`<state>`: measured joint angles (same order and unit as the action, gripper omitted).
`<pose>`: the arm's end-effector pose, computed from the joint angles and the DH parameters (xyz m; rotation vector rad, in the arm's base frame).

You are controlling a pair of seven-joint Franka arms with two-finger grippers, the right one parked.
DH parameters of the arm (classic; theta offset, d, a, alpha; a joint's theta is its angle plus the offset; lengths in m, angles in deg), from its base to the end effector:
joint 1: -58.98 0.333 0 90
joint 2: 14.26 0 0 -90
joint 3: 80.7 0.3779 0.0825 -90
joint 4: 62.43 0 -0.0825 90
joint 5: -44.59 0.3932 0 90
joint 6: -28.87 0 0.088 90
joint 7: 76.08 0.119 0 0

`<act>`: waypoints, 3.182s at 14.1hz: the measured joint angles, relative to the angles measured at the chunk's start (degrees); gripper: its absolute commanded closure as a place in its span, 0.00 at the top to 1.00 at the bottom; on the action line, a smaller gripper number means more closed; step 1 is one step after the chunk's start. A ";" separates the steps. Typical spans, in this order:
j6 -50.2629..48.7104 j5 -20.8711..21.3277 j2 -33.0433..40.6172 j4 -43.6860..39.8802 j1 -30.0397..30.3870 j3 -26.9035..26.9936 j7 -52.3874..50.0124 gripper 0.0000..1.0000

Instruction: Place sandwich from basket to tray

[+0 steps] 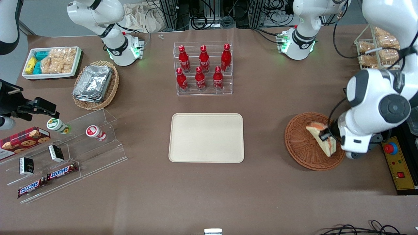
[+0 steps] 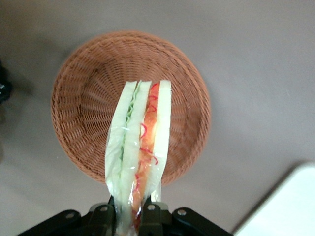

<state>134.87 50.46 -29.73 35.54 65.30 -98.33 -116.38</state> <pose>0.6369 -0.0995 0.4721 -2.9863 -0.7272 0.1507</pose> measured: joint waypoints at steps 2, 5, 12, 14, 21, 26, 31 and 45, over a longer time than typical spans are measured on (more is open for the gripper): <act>-0.44 0.00 0.39 0.05 -0.28 -6.20 0.58 0.00; 1.89 0.41 -1.36 0.76 -0.92 -14.90 0.61 0.00; 17.78 15.88 -17.53 1.18 -10.58 -20.23 -4.99 0.00; 18.32 20.50 -22.44 -0.43 -12.31 -20.21 -8.16 0.00; 18.91 21.77 -28.17 -4.56 -13.02 -20.22 -9.95 0.54; 18.96 22.10 -28.64 -5.73 -13.48 -20.22 -12.80 1.00; 17.11 22.11 -27.09 -9.03 -13.04 -20.22 -13.54 1.00; -9.05 6.03 -5.98 -13.28 1.08 -20.23 5.54 1.00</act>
<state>125.81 56.49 -35.71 22.26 66.38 -118.56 -110.84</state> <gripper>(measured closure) 0.000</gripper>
